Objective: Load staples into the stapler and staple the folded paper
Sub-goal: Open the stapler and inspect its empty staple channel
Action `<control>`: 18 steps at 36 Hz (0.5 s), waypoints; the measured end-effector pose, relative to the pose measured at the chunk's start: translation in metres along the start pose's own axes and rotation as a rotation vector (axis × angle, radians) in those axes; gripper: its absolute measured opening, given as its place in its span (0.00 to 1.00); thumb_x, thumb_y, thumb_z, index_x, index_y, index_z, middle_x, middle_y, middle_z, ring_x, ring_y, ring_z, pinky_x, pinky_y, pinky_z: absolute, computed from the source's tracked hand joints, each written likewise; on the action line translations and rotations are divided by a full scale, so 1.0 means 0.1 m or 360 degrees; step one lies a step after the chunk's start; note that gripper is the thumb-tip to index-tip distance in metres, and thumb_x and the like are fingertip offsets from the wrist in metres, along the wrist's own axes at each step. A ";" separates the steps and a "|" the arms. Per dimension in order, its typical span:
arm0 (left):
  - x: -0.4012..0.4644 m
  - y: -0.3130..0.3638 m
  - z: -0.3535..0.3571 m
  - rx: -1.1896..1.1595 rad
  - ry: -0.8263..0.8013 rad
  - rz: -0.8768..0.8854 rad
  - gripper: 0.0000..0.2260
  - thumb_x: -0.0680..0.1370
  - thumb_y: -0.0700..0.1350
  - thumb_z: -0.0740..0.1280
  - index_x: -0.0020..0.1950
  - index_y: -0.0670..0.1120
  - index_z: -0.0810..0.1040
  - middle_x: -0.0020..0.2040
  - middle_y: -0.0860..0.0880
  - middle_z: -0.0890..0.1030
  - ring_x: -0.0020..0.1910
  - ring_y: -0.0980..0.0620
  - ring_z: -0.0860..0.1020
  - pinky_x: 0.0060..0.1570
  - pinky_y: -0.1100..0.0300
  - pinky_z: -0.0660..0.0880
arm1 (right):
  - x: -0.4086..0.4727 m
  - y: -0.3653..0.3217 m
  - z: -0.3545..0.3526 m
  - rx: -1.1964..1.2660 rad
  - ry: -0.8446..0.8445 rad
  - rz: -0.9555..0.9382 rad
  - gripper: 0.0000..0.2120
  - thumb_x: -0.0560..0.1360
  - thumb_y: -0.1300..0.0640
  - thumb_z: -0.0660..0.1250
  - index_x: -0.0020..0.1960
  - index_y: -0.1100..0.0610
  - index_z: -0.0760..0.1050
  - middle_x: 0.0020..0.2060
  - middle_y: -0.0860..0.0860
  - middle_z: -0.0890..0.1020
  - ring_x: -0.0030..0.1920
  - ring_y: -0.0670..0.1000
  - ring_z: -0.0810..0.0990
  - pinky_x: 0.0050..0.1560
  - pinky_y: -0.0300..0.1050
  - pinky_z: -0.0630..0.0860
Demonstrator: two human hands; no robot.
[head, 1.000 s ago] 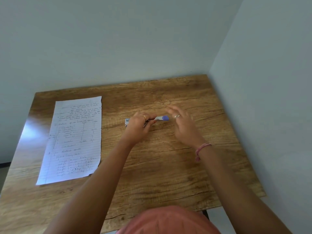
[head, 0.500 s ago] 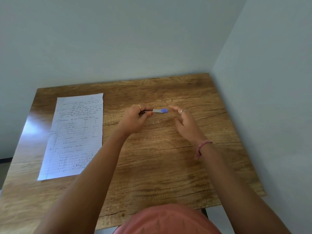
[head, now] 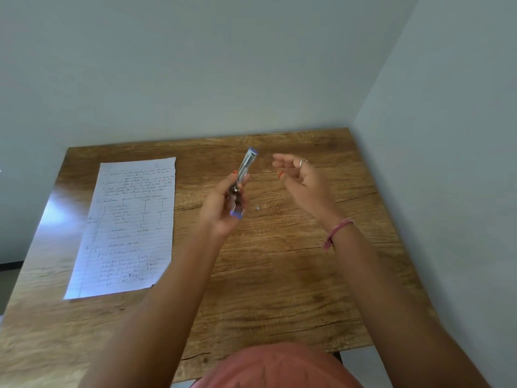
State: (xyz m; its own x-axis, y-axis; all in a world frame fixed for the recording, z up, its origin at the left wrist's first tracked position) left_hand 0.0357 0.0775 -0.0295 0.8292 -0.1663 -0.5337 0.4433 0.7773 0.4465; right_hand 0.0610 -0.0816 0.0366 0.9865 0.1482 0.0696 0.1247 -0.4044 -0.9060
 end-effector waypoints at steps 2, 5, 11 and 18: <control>-0.04 -0.12 0.04 -0.0032 -0.0034 -0.0066 0.11 0.73 0.43 0.70 0.53 0.41 0.81 0.41 0.48 0.83 0.27 0.59 0.77 0.29 0.68 0.75 | -0.01 -0.03 0.04 0.0003 -0.0031 -0.0006 0.15 0.79 0.60 0.62 0.65 0.49 0.74 0.55 0.40 0.79 0.52 0.36 0.78 0.52 0.33 0.76; -0.09 -0.24 0.08 -0.0120 -0.0071 -0.0134 0.10 0.73 0.43 0.69 0.52 0.41 0.81 0.42 0.48 0.84 0.28 0.59 0.78 0.30 0.68 0.75 | -0.03 -0.06 0.10 0.0025 -0.0054 -0.0013 0.15 0.79 0.58 0.63 0.65 0.49 0.74 0.57 0.40 0.79 0.52 0.36 0.78 0.51 0.33 0.76; -0.16 -0.34 0.11 -0.0266 -0.0126 -0.0185 0.08 0.76 0.42 0.68 0.53 0.40 0.81 0.43 0.46 0.85 0.29 0.59 0.79 0.31 0.67 0.77 | -0.05 -0.08 0.13 0.0129 0.0016 -0.0008 0.15 0.79 0.56 0.65 0.64 0.53 0.74 0.56 0.45 0.81 0.55 0.43 0.80 0.56 0.41 0.78; -0.25 -0.37 0.16 -0.0268 -0.0253 -0.0175 0.08 0.74 0.43 0.69 0.49 0.42 0.85 0.46 0.46 0.85 0.30 0.59 0.79 0.34 0.67 0.78 | -0.08 -0.11 0.08 0.0673 0.0192 0.0061 0.08 0.74 0.58 0.71 0.53 0.49 0.79 0.48 0.49 0.86 0.49 0.49 0.84 0.50 0.41 0.80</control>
State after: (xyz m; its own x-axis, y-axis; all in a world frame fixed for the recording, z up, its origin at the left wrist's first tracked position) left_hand 0.0039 0.0427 -0.0213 0.8281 -0.3384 -0.4470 0.4819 0.8370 0.2592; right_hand 0.0513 -0.0715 0.0426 0.9980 0.0236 0.0584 0.0584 0.0008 -0.9983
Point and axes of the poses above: each hand's wrist, its own x-axis towards the middle knuckle, its own z-axis out of the palm, y = z × x, the point moved 7 cm from there along x, towards the middle knuckle
